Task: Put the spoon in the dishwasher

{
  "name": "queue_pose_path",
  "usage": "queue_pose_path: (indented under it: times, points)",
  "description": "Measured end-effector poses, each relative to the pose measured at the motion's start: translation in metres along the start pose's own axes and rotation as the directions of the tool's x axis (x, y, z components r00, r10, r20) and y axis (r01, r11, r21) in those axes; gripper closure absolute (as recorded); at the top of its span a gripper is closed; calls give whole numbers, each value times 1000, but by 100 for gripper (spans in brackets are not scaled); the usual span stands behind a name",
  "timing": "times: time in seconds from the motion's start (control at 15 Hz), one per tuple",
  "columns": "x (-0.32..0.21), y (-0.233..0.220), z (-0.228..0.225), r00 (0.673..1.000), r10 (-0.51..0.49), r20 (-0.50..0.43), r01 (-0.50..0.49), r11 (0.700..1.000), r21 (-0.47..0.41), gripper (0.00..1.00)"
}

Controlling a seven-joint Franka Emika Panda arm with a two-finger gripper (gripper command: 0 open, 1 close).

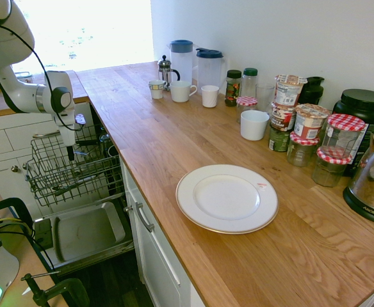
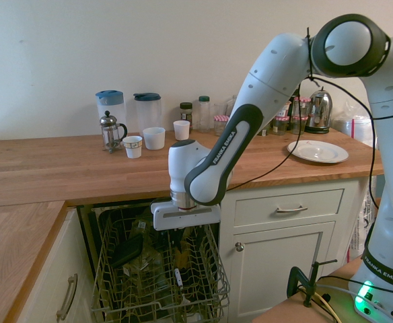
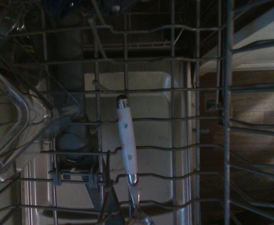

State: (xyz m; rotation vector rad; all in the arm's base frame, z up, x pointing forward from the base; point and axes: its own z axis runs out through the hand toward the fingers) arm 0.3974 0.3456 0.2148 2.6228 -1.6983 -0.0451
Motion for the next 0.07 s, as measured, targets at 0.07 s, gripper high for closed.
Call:
queue_pose_path:
  times: [0.07]
  points:
    - [-1, 4, -15, 1000, 5, -11, -5, 1000, 6, 0]
